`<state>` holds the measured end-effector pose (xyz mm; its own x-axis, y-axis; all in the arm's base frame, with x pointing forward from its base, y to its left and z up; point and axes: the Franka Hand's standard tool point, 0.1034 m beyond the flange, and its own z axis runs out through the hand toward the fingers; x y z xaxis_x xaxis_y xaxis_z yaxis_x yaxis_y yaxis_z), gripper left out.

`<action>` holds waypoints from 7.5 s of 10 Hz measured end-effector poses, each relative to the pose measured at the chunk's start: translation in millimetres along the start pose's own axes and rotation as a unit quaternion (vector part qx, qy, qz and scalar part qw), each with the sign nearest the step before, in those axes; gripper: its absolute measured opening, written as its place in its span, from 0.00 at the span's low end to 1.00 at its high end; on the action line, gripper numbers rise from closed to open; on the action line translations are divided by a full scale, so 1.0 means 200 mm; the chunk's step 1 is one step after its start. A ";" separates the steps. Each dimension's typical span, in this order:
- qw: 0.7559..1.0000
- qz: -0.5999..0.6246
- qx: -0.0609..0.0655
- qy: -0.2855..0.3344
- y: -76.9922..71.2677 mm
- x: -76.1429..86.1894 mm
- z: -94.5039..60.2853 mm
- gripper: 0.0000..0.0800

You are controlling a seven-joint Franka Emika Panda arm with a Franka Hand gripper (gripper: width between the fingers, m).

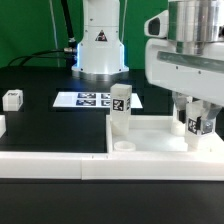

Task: Assemble square table

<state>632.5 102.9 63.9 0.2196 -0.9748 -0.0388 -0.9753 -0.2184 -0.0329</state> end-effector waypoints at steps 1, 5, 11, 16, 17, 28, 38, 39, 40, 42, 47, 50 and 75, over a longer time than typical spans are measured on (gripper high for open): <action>0.997 0.074 -0.011 -0.005 0.00 0.01 0.00 0.36; 0.987 0.160 -0.013 -0.008 0.02 0.01 0.00 0.38; 0.989 -0.144 0.017 0.003 -0.04 -0.03 0.00 0.81; 0.881 -0.470 0.041 0.029 -0.07 -0.05 -0.04 0.81; 0.867 -0.494 0.043 0.034 -0.06 -0.06 -0.04 0.81; 0.964 -0.264 0.021 0.019 -0.03 -0.03 -0.03 0.36; 0.964 0.262 -0.002 -0.042 0.02 0.00 -0.02 0.36; 0.959 0.280 -0.003 -0.045 0.03 0.01 -0.02 0.36; 0.960 0.275 -0.003 -0.045 0.03 0.01 -0.02 0.36; 0.965 0.259 -0.003 -0.045 0.03 0.01 -0.02 0.47; 1.000 -0.010 0.000 -0.020 0.00 -0.13 -0.02 0.80; 0.992 -0.127 -0.001 -0.015 0.01 -0.11 -0.02 0.81; 0.999 -0.020 -0.034 0.011 0.01 -0.03 0.00 0.36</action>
Offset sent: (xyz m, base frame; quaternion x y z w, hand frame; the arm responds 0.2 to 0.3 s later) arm 0.0000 0.0000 0.0000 0.0000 0.0000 0.0650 0.9979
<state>629.0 107.4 63.1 0.2587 -0.9658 -0.0173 -0.9652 -0.2591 0.0349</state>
